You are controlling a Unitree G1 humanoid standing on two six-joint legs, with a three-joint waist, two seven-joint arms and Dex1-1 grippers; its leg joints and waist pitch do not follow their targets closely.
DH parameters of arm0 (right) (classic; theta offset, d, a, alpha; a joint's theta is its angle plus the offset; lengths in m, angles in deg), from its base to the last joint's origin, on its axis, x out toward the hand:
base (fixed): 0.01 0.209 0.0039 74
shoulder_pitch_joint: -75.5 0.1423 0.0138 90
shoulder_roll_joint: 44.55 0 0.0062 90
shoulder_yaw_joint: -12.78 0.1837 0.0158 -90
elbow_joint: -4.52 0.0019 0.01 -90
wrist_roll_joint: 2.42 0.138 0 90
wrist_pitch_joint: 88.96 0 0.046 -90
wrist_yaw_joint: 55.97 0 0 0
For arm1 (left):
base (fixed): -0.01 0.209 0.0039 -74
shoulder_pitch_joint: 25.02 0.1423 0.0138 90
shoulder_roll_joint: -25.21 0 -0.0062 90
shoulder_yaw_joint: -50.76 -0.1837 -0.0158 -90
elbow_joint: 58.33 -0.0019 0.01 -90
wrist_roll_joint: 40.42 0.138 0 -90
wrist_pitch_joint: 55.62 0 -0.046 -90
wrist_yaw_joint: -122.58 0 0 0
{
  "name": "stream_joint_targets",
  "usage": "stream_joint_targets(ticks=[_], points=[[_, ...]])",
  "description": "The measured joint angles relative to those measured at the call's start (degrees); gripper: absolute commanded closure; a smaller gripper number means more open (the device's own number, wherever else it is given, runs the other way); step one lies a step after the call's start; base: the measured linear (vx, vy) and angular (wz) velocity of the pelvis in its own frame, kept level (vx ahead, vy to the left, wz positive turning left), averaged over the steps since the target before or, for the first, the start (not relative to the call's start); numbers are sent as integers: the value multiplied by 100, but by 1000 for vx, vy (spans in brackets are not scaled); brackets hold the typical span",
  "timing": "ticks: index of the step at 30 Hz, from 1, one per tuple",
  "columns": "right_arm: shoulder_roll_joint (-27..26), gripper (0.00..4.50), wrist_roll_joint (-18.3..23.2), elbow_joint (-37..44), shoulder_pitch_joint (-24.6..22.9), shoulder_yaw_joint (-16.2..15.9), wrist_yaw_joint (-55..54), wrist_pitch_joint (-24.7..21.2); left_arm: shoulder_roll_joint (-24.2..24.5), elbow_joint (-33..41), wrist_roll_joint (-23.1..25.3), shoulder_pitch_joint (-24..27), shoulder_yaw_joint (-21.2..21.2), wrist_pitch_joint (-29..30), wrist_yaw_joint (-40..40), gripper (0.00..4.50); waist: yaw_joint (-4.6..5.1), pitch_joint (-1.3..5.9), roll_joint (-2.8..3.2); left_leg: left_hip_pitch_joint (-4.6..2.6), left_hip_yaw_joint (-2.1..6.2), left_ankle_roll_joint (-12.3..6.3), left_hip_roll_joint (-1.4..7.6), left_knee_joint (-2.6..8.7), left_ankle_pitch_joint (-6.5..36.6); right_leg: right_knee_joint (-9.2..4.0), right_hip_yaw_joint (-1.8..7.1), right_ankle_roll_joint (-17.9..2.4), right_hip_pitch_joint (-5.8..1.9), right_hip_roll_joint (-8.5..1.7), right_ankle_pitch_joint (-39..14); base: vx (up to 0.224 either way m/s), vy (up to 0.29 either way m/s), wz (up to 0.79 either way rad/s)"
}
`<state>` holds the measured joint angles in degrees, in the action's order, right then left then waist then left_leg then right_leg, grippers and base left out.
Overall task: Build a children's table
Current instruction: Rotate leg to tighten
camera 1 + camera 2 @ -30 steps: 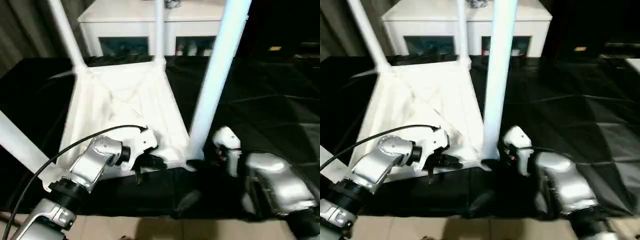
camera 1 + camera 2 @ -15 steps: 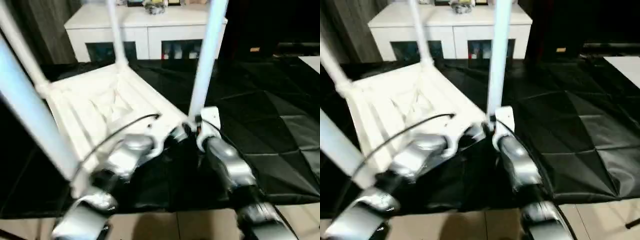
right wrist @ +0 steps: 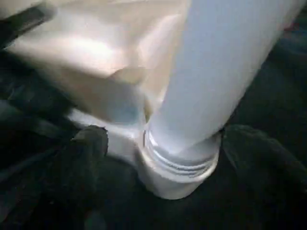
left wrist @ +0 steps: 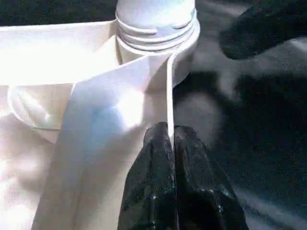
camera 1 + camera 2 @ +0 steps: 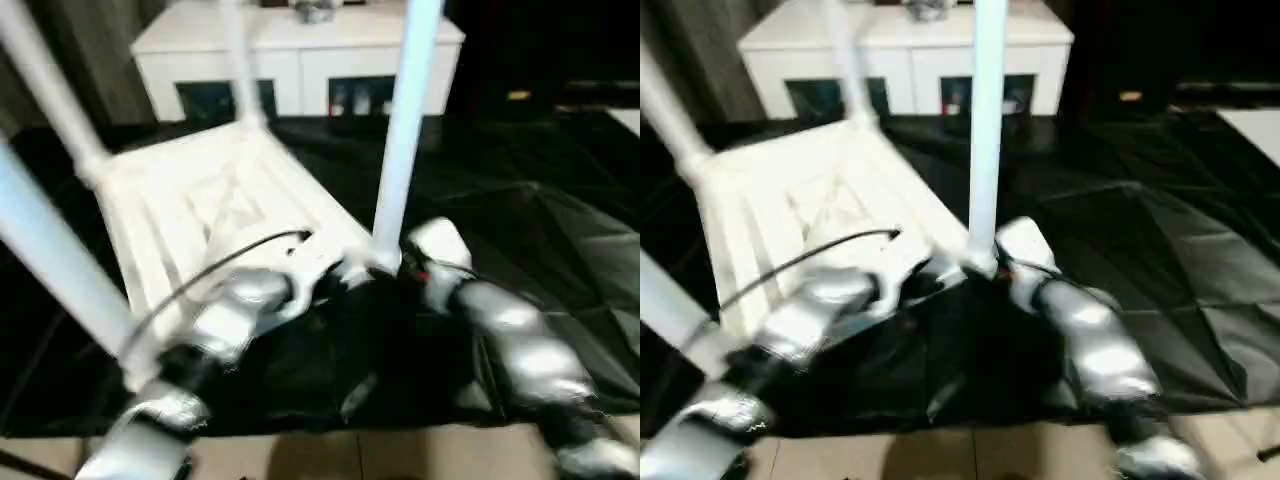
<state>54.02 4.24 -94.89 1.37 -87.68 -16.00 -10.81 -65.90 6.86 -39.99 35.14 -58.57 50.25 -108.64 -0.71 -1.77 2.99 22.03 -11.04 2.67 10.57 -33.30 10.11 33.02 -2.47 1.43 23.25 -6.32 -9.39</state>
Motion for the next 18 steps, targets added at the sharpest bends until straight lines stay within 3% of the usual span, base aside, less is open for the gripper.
stream_joint_targets(ticks=[5,17,18], points=[[282,35,222,215,-197,-44,794,8,526,695,-353,286,-217,212,-1147,450,-166,-3,30,21,-34,0,17,-19,-1,1,7,-10,2,-2,2,0,0,0],[357,35,382,26,-79,-133,1350,17,695,809,-467,300,-296,371,-1475,450,-166,-10,20,20,-50,-18,19,-43,11,7,16,-15,-3,-8,-9,0,0,0],[354,50,384,14,-71,-133,1365,17,712,809,-467,300,-296,374,-1475,450,-165,-11,19,20,-50,-18,19,-44,11,7,17,-15,-4,-8,-9,0,0,0]])
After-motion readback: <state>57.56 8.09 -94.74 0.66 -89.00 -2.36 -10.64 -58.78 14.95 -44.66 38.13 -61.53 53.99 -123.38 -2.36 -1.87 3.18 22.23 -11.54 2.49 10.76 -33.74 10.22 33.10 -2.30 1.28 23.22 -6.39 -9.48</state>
